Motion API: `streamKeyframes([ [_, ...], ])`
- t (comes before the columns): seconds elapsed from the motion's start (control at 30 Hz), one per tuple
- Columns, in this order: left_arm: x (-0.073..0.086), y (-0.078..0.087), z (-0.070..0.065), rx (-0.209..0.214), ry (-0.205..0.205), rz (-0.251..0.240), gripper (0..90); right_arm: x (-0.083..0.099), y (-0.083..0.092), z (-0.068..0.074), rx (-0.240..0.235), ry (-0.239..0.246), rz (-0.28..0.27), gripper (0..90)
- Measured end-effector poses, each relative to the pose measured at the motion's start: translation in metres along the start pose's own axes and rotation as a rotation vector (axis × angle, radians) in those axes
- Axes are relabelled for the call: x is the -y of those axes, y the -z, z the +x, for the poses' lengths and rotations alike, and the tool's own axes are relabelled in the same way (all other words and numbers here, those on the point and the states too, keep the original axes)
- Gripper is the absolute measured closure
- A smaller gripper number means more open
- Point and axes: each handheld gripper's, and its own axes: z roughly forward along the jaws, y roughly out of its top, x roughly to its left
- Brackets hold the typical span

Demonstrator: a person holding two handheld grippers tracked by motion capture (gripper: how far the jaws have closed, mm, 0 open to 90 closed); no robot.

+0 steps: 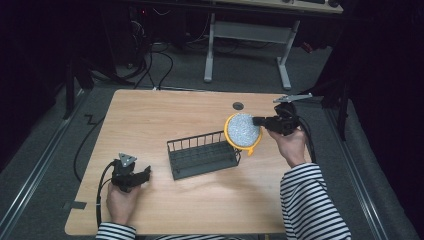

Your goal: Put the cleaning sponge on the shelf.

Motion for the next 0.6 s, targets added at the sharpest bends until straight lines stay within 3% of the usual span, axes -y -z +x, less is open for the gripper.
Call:
streamKeyframes([
  [0.3,0.000,0.000,0.000,0.002,0.000,0.000,29.1,-0.011,-0.032,0.008,-0.019,0.005,0.011,89.3],
  [0.6,0.000,0.000,0.000,0.001,0.000,-0.001,29.1,-0.017,-0.052,0.014,-0.026,0.010,0.007,89.2],
])
